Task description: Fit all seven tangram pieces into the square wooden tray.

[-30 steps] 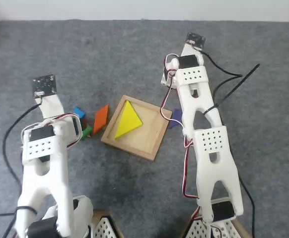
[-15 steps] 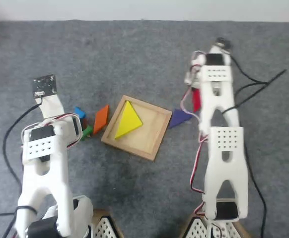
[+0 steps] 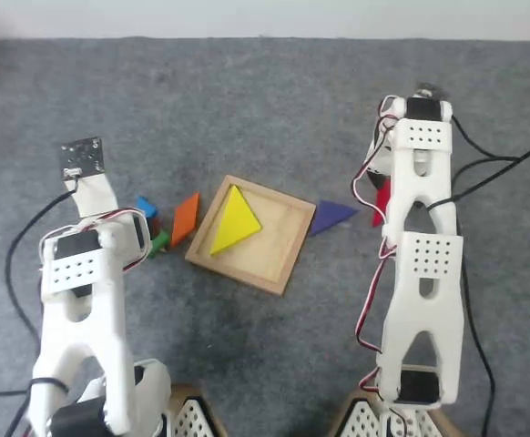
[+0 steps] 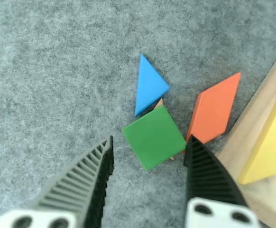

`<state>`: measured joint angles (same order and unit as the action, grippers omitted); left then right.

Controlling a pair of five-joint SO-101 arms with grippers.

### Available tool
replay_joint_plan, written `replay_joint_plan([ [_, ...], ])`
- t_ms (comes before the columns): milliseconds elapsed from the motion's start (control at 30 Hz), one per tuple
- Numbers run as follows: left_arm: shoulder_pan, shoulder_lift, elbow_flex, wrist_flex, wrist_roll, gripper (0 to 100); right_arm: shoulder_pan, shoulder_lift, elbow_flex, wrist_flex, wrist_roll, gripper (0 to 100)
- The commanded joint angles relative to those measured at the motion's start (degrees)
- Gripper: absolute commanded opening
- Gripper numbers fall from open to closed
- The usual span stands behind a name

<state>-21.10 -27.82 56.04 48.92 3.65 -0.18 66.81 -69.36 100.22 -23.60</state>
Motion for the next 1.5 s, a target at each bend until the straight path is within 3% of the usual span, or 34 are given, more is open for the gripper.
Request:
replay_joint_plan([
  [0, 1.05, -2.2, -0.22, -1.05, -0.53, 24, 1.45, -1.54, -1.32, 2.59, -1.14, 28.1],
  [467, 1.93, -2.11, 1.01, -2.55, -0.53, 24, -13.05, -18.15, -0.97, 3.03, 0.26, 27.7],
  [600, 1.93, -2.11, 1.01, -2.55, -0.53, 24, -16.13, -29.23, 11.08, 2.86, 1.49, 26.1],
  [733, 1.93, -2.2, 1.1, -2.55, -0.53, 24, -14.02, -39.69, 24.44, 2.77, 1.85, 27.5],
  [900, 1.93, -2.2, 1.01, -2.55, -0.53, 24, -13.23, -56.75, 41.49, 0.84, 8.0, 27.7],
  [1033, 1.76, -2.2, 1.01, -2.55, -0.53, 24, -10.86, -66.86, 60.92, -10.24, 10.02, 27.7],
  [1233, 1.93, -2.2, 1.27, -2.55, -0.53, 24, -8.57, -64.84, 84.22, -37.85, 17.32, 27.5],
  [1300, 1.93, -2.2, 1.27, -2.55, -0.53, 24, -7.25, -61.85, 84.57, -40.48, 13.01, 27.5],
  [1400, 2.02, -2.2, 1.36, -2.55, -0.53, 24, -4.35, -57.1, 81.67, -42.33, -4.66, 27.7],
  [1467, 2.02, -2.2, 1.36, -2.55, -0.62, 24, -3.12, -54.46, 77.63, -42.42, -10.2, 27.8],
])
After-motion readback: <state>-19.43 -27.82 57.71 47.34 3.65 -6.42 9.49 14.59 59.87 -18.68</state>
